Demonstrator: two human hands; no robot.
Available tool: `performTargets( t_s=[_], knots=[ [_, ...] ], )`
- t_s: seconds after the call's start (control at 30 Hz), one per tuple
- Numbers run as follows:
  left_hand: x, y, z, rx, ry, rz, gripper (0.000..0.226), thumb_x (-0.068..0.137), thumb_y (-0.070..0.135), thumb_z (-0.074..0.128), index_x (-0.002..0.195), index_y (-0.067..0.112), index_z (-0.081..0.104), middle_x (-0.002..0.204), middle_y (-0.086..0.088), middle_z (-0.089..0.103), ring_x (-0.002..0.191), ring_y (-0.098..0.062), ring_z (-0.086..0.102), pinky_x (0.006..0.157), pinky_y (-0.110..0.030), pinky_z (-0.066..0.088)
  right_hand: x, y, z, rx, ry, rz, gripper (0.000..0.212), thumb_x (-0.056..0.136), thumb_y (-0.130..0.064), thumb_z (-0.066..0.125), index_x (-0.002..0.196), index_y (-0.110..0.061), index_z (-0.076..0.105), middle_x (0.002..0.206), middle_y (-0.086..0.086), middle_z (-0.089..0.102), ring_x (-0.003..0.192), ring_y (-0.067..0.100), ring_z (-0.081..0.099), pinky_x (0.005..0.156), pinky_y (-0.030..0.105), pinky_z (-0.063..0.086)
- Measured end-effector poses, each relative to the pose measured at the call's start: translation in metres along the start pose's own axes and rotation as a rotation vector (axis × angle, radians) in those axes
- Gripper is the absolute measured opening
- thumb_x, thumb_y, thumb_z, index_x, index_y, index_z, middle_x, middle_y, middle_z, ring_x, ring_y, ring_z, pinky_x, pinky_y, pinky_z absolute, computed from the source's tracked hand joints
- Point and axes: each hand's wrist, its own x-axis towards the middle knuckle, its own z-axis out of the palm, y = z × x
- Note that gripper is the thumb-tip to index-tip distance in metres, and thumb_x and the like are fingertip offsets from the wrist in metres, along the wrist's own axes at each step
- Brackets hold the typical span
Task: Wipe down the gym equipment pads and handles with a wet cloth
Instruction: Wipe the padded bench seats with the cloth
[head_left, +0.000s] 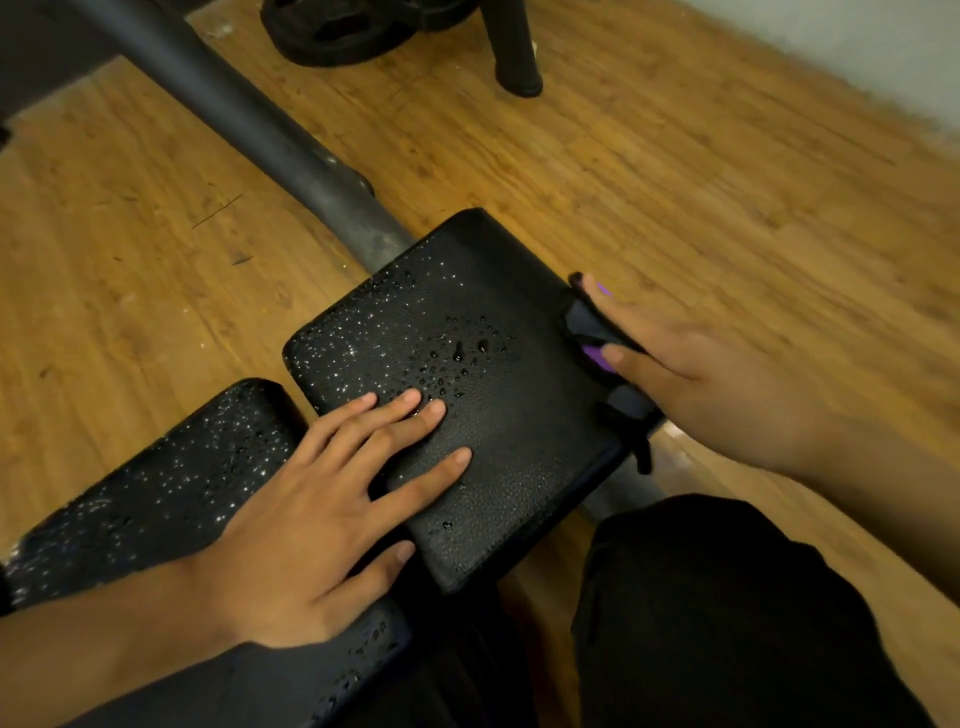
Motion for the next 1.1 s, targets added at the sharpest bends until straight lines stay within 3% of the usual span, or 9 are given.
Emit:
performTargets(
  t_s=[0.07,0.17,0.3,0.33,0.4,0.5,0.73,0.97,1.1],
  knots=[
    [0.000,0.000,0.001,-0.007,0.004,0.001,0.070,0.096,0.039,0.047,0.163,0.023,0.032,0.169,-0.014,0.026,0.159,-0.033,0.017,0.126,-0.055,0.012,0.003,0.002,0.000,-0.050,0.008,0.001,0.060,0.107,-0.030,0.042,0.162,-0.024,0.019,0.161,-0.012,0.030,0.137,-0.014,0.021,0.102,-0.007,0.009],
    [0.001,-0.001,0.002,-0.015,0.005,0.004,0.071,0.096,0.039,0.048,0.163,0.023,0.031,0.169,-0.014,0.026,0.159,-0.033,0.017,0.126,-0.056,0.013,0.058,-0.015,0.002,-0.118,-0.055,0.043,0.063,0.108,-0.040,0.033,0.164,-0.027,0.006,0.164,0.002,0.033,0.141,0.014,0.039,0.096,0.004,0.024],
    [0.000,-0.002,0.002,-0.022,-0.005,0.005,0.068,0.098,0.039,0.046,0.163,0.023,0.032,0.169,-0.014,0.025,0.159,-0.033,0.017,0.126,-0.056,0.014,0.148,-0.042,0.009,-0.223,-0.013,-0.011,0.058,0.112,-0.041,0.024,0.164,-0.024,0.007,0.141,0.017,0.058,0.077,0.012,0.055,0.054,0.017,0.036],
    [-0.001,-0.002,0.001,-0.027,-0.006,0.005,0.067,0.099,0.039,0.046,0.163,0.023,0.033,0.170,-0.013,0.025,0.159,-0.032,0.017,0.126,-0.057,0.014,0.160,-0.046,0.010,-0.220,-0.018,-0.023,0.057,0.112,-0.041,0.024,0.164,-0.024,0.010,0.144,0.017,0.056,0.077,0.008,0.056,0.056,0.012,0.040],
    [0.000,-0.002,0.000,-0.027,-0.007,0.004,0.067,0.099,0.039,0.046,0.163,0.023,0.033,0.170,-0.013,0.025,0.159,-0.032,0.017,0.126,-0.056,0.014,0.165,-0.045,0.011,-0.192,-0.039,-0.024,0.055,0.112,-0.042,0.025,0.164,-0.027,0.014,0.158,0.012,0.043,0.112,0.020,0.062,0.090,0.023,0.049],
    [0.000,-0.001,-0.001,-0.021,-0.008,0.003,0.066,0.099,0.038,0.047,0.162,0.022,0.034,0.169,-0.013,0.025,0.159,-0.032,0.018,0.126,-0.056,0.014,0.127,-0.033,0.008,-0.141,-0.053,-0.004,0.057,0.112,-0.041,0.030,0.164,-0.032,0.010,0.169,0.003,0.021,0.151,0.024,0.029,0.115,0.027,0.026],
    [0.000,-0.001,0.001,-0.001,-0.002,-0.004,0.070,0.096,0.039,0.049,0.163,0.024,0.033,0.170,-0.012,0.025,0.160,-0.032,0.015,0.126,-0.054,0.012,-0.016,-0.001,0.001,-0.056,0.023,0.014,0.062,0.101,-0.040,0.036,0.161,-0.028,0.024,0.157,-0.016,0.037,0.134,-0.017,0.025,0.103,-0.006,0.012],
    [0.000,-0.002,0.001,-0.008,-0.008,0.004,0.069,0.097,0.039,0.047,0.163,0.023,0.033,0.169,-0.014,0.026,0.159,-0.032,0.016,0.126,-0.056,0.014,0.101,-0.011,0.002,-0.083,-0.081,0.054,0.060,0.110,-0.043,0.029,0.164,-0.029,0.009,0.164,0.004,0.034,0.148,0.020,0.035,0.105,0.013,0.022],
    [0.000,-0.003,0.000,-0.019,-0.012,-0.001,0.067,0.098,0.038,0.047,0.162,0.023,0.034,0.169,-0.014,0.026,0.159,-0.033,0.017,0.126,-0.057,0.015,0.155,-0.035,0.004,0.011,-0.060,0.058,0.050,0.112,-0.045,0.025,0.158,-0.028,0.031,0.151,0.007,0.049,0.135,0.025,0.047,0.098,0.028,0.035]
  ],
)
